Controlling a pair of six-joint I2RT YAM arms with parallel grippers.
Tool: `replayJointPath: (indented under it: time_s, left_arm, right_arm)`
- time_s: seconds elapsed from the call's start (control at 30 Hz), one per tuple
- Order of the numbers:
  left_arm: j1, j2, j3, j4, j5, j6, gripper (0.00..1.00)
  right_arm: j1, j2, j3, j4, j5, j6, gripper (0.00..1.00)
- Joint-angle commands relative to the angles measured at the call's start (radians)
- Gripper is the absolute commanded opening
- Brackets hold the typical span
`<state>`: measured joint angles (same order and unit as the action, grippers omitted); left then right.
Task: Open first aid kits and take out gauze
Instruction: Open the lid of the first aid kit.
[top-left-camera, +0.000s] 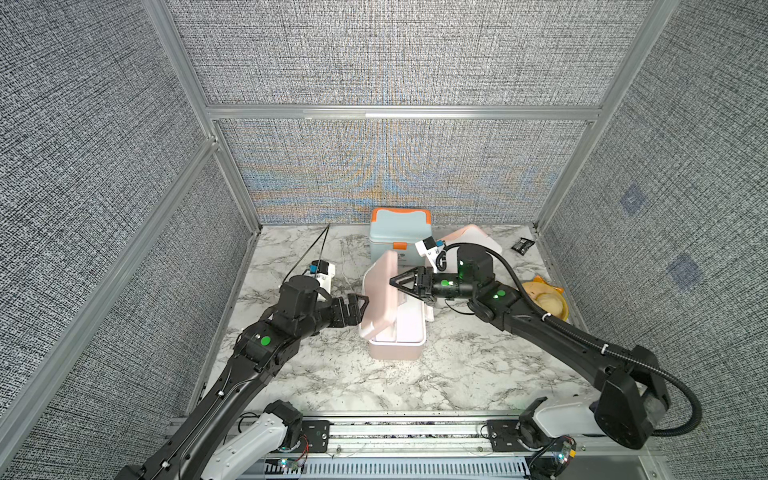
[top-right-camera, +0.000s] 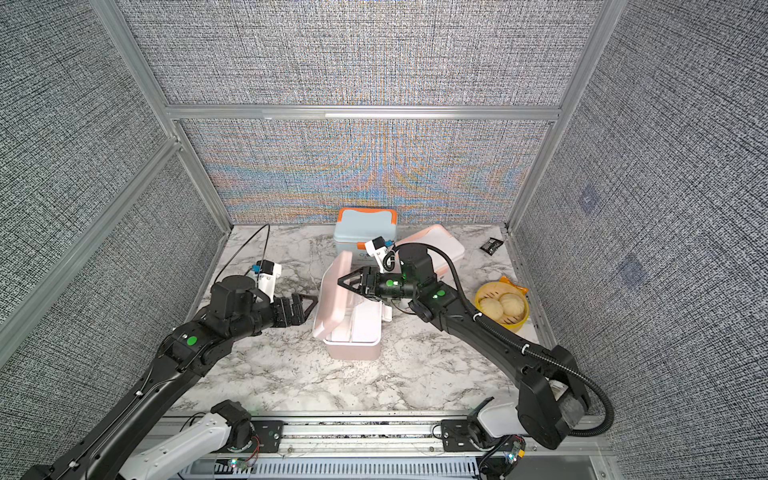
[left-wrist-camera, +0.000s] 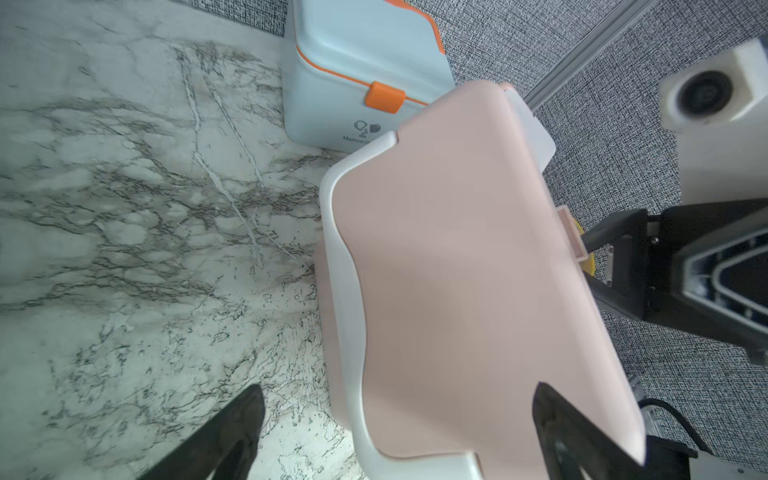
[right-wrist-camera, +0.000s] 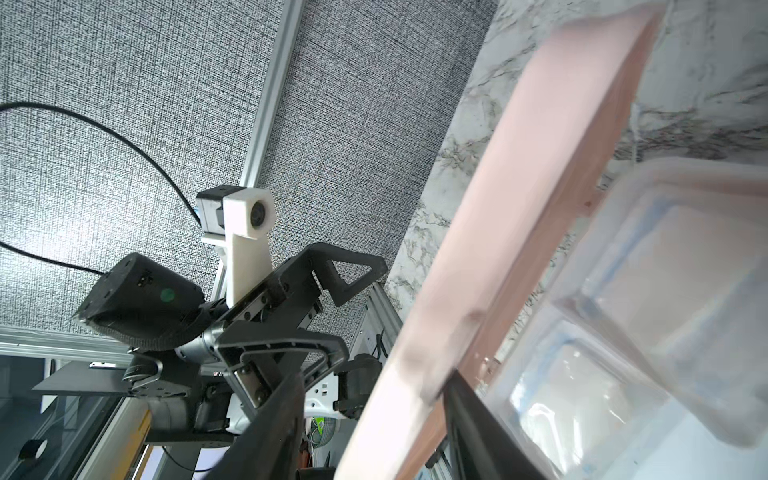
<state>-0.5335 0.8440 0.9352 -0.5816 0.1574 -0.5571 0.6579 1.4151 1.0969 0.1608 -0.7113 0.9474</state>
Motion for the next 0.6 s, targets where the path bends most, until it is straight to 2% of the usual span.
replayJointPath:
  time_s: [0.0,0.33,0.57]
  left_arm:
    - [0.004,-0.047,0.019,-0.057,-0.036,0.008,1.00]
    - [0.005,-0.168,0.089,-0.168,-0.131,0.025,1.00]
    - [0.005,-0.185,0.103,-0.193,-0.138,0.026,1.00]
  right_arm:
    - [0.043,0.046,0.064,-0.017,0.010,0.001,0.55]
    - [0.176,0.272,0.315,-0.098,0.080,-0.031,0.56]
    - [0.200,0.287,0.396,-0.223,0.152,-0.103,0.73]
